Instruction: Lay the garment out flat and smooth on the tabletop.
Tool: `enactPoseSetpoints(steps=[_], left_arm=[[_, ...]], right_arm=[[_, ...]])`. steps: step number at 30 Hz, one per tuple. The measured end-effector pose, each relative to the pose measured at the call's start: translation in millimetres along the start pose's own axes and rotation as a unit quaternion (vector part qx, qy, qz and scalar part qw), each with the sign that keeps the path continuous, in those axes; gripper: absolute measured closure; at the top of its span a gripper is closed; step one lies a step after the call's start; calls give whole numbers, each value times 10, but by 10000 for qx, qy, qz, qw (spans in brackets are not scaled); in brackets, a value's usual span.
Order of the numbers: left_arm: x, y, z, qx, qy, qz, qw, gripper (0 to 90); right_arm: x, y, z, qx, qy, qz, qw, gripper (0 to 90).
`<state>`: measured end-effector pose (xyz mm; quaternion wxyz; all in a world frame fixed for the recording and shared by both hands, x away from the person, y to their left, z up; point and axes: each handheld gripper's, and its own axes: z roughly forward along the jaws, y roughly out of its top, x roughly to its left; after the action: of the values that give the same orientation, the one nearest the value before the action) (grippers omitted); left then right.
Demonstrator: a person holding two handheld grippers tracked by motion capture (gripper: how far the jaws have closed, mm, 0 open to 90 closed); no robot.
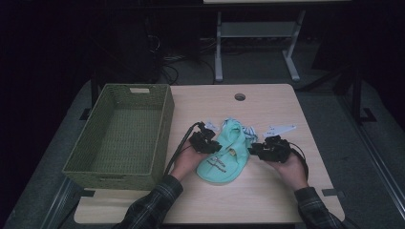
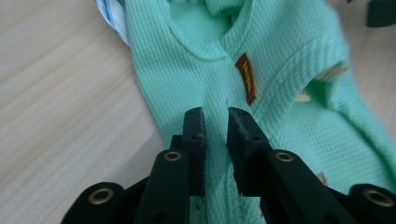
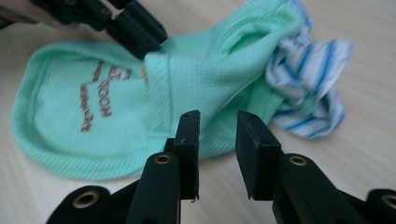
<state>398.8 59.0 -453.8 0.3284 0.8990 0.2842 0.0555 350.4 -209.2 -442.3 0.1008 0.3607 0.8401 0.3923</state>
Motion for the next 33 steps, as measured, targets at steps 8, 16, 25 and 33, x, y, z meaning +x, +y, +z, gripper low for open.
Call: enactPoseSetpoints(steps=[8, 16, 25, 33], left_arm=[[-21, -38, 48, 51, 119, 92, 9999, 880], [-21, -40, 48, 42, 146, 115, 9998, 889], [21, -69, -22, 177, 82, -88, 9998, 899], [-90, -169, -186, 203, -54, -94, 9997, 899]], right_arm=[[121, -111, 76, 227, 154, 23, 9996, 687], [183, -114, 260, 464, 88, -90, 9988, 762], [118, -121, 164, 594, -186, -318, 9976, 863], [-14, -191, 0, 611, -324, -324, 9971, 867]])
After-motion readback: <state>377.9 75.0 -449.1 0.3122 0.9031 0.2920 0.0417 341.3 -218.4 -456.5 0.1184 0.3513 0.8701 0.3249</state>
